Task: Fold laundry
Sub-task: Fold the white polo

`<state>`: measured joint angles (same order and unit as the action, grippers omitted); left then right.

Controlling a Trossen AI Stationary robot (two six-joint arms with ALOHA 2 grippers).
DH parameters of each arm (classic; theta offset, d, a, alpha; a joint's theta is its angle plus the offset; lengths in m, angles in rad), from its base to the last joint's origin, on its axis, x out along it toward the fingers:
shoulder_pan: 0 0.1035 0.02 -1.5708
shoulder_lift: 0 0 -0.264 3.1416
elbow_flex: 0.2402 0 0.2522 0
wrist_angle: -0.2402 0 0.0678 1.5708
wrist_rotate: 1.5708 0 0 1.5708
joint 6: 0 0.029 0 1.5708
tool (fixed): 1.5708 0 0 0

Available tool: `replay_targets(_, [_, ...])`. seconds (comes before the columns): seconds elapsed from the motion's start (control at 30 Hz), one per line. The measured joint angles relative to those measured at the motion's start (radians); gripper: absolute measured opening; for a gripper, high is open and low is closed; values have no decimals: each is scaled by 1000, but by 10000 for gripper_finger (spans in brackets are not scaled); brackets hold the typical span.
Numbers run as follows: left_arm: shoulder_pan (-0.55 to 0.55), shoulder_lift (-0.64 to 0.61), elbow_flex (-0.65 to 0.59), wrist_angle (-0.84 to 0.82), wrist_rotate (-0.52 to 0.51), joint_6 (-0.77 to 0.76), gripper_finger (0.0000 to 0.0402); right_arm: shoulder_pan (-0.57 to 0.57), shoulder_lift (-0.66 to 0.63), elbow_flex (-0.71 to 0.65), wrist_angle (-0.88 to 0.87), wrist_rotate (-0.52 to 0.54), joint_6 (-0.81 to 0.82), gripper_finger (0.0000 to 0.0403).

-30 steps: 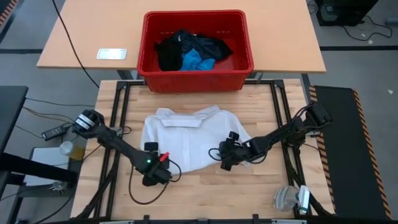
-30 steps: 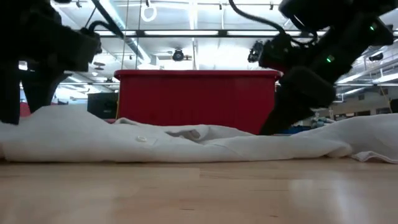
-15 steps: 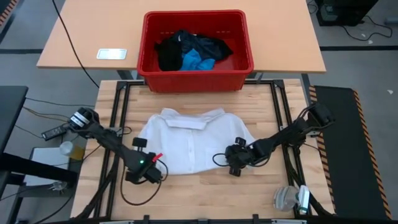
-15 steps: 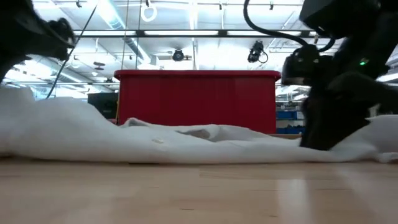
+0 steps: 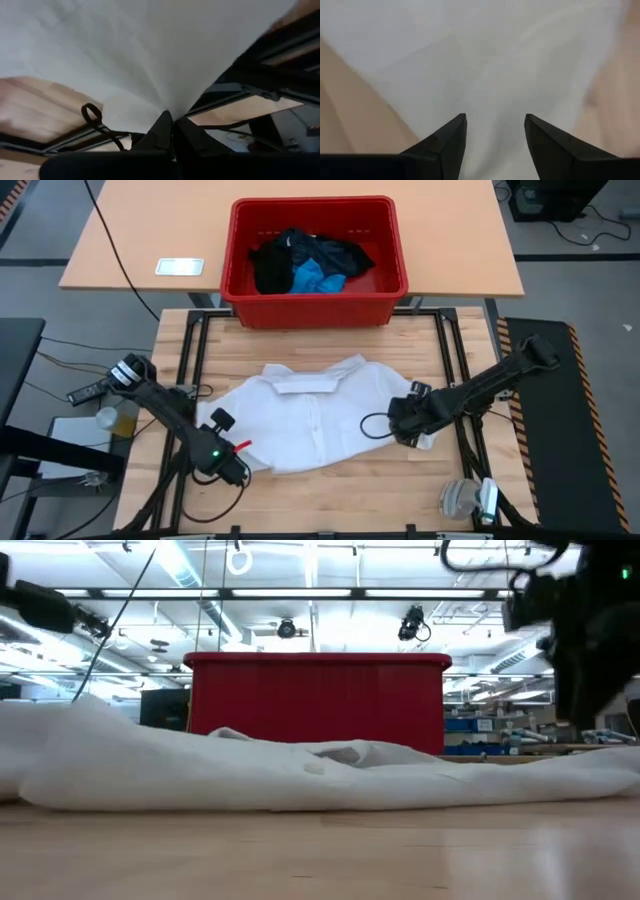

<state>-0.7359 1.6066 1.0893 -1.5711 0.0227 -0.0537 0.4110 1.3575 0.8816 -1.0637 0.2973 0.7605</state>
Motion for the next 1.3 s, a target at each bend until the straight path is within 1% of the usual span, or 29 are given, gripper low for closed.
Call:
replay_targets(0.07, [-9,0,0,7,-18,-40,11,11,-46,28,-4,42,38,207])
replay_targets(0.1, [-10,0,0,14,-50,-78,14,19,-68,36,24,68,46,207])
replay_targets(0.17, [-7,0,1,4,-100,-154,26,33,-105,38,89,106,37,207])
replay_targets(0.2, [-6,0,5,-6,-107,-183,36,38,-116,34,113,120,20,207])
replay_targets(0.3, [-8,0,42,1,-107,-252,81,42,-128,27,149,158,-8,208])
replay_targets(0.43, [-7,0,148,1,-119,-338,154,43,-113,25,168,151,-4,209])
replay_targets(0.53, [-9,-16,231,3,-204,-328,206,47,-97,25,182,165,-8,208])
replay_targets(0.57, [-8,-25,249,2,-258,-320,219,47,-91,25,189,168,-16,208])
replay_targets(0.63, [-8,-40,256,0,-401,-317,237,47,-81,25,212,171,-28,208])
replay_targets(0.67, [-4,-46,247,2,-467,-301,241,47,-75,25,226,172,-35,208])
replay_targets(0.7, [2,-49,233,2,-509,-263,244,47,-68,25,241,171,-46,208])
replay_targets(0.8, [49,-52,165,34,-589,-137,245,48,-51,25,283,172,-80,208])
replay_targets(0.87, [99,-52,105,119,-614,-40,241,48,-45,25,309,177,-104,207])
replay_targets(1.0, [226,-52,-19,356,-629,194,226,46,-26,25,373,183,-146,207])
replay_targets(1.07, [310,-52,-68,456,-631,288,217,46,-17,25,415,185,-156,207])
replay_targets(1.2, [478,-52,-111,598,-625,400,199,46,1,25,462,187,-162,206])
replay_targets(1.3, [590,-52,-114,662,-575,467,195,50,14,25,471,193,-172,206])
